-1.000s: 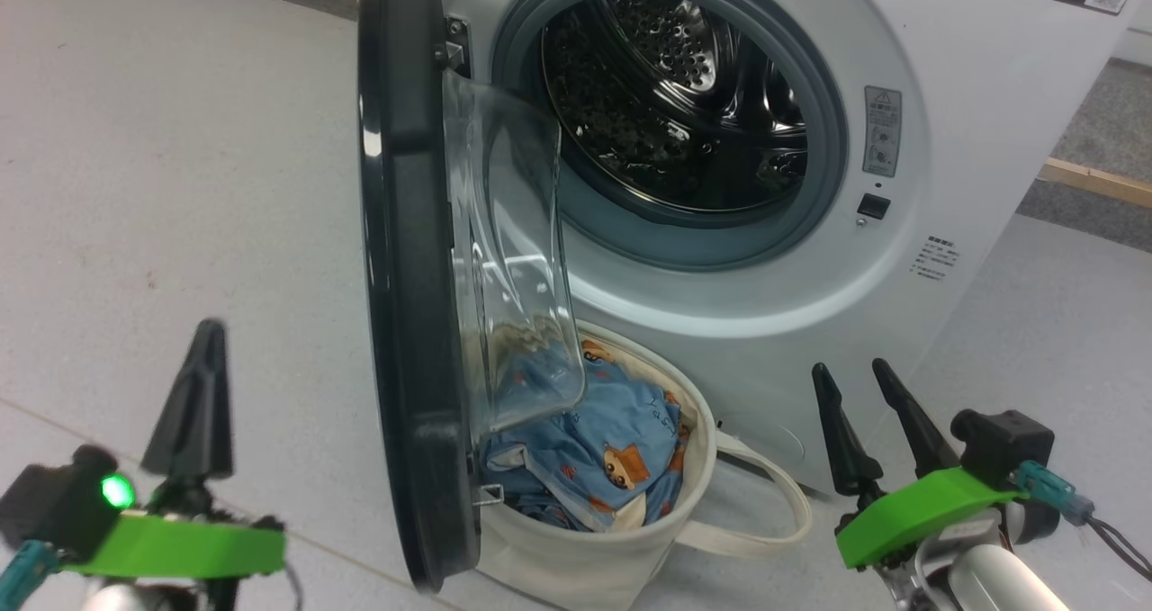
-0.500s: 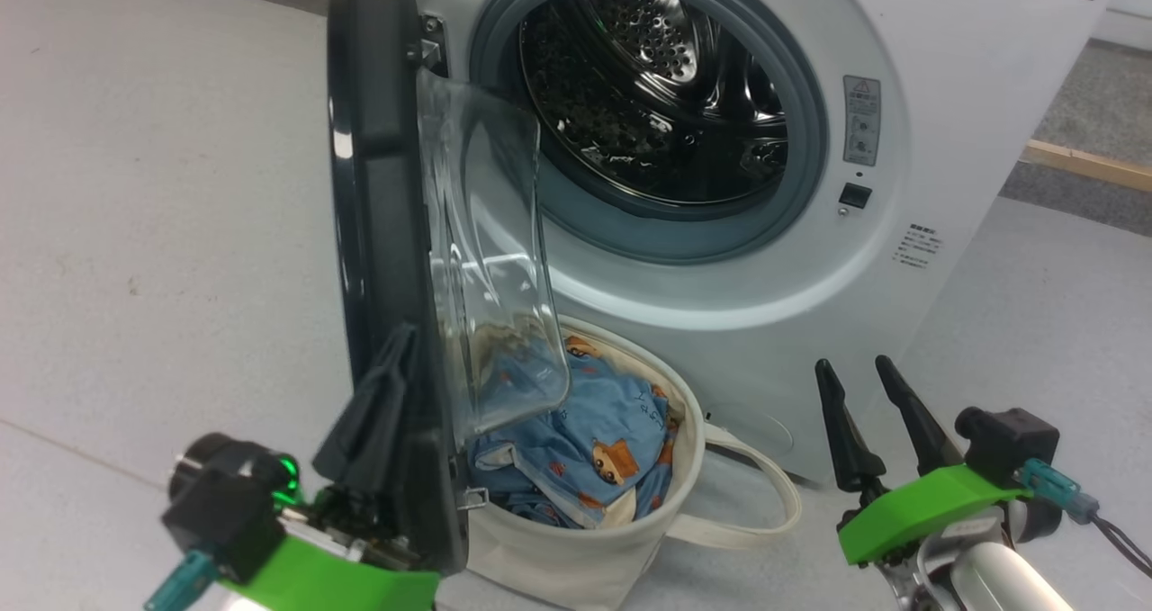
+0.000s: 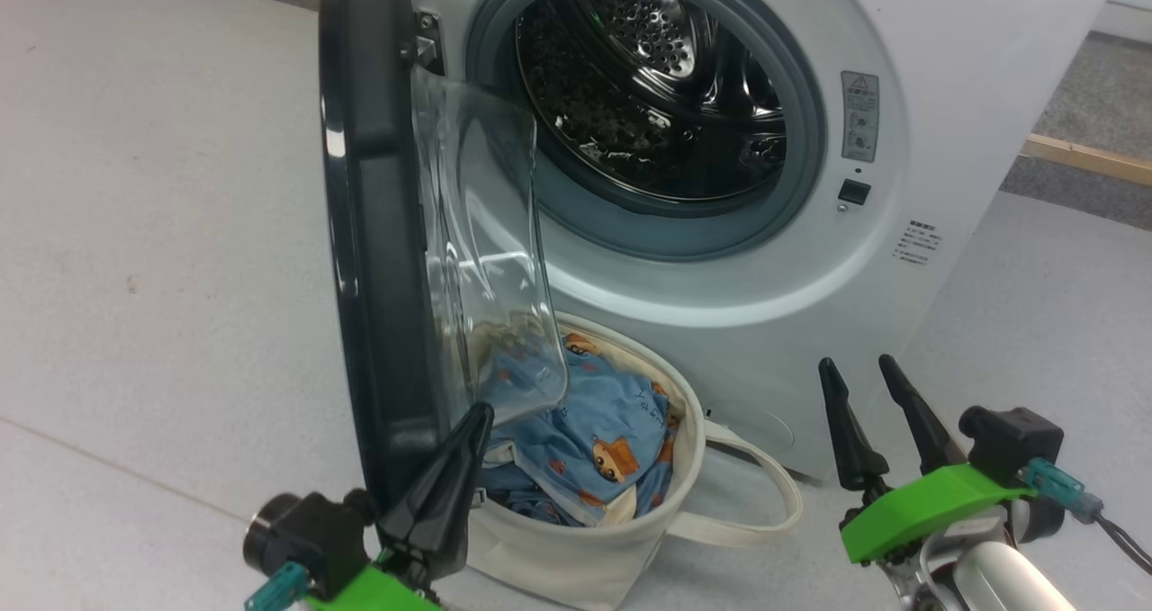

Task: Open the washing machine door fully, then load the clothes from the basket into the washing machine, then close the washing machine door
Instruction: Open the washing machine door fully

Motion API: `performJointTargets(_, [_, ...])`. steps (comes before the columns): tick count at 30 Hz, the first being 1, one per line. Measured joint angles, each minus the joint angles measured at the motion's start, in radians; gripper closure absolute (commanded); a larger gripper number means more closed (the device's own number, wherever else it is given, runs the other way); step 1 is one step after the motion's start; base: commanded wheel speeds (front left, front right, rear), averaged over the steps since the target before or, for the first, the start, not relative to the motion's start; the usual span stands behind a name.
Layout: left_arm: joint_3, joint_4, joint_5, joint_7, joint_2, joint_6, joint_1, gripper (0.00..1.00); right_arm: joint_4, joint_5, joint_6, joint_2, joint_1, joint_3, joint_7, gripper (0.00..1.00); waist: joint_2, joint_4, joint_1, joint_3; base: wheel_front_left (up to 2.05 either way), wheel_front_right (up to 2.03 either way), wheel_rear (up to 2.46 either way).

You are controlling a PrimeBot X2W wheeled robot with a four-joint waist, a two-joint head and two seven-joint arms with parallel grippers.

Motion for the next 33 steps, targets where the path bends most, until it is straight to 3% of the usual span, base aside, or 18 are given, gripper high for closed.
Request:
performJointTargets(11, [0.049, 0.014, -0.017, 0.004, 0.035, 0.029, 0.042, 1.0, -0.001, 0.0, 0.0, 0.0, 0.0, -0.001, 0.0, 0.0, 0.0, 0.036, 0.0, -0.001, 0.0, 0.0, 0.0])
performJointTargets(16, [0.125, 0.044, -0.05, 0.001, 0.072, 0.051, 0.052, 1.0, -0.001, 0.0, 0.0, 0.001, 0.0, 0.0, 0.0, 0.0, 0.0, 0.045, 0.0, -0.002, 0.0, 0.0, 0.0])
performJointTargets(33, [0.384, 0.302, -0.183, -0.051, 0.216, 0.055, -0.034, 1.0, 0.005, 0.001, 0.0, 0.0, 0.0, 0.009, 0.0, 0.0, 0.0, 0.002, 0.0, -0.002, 0.0, 0.0, 0.0])
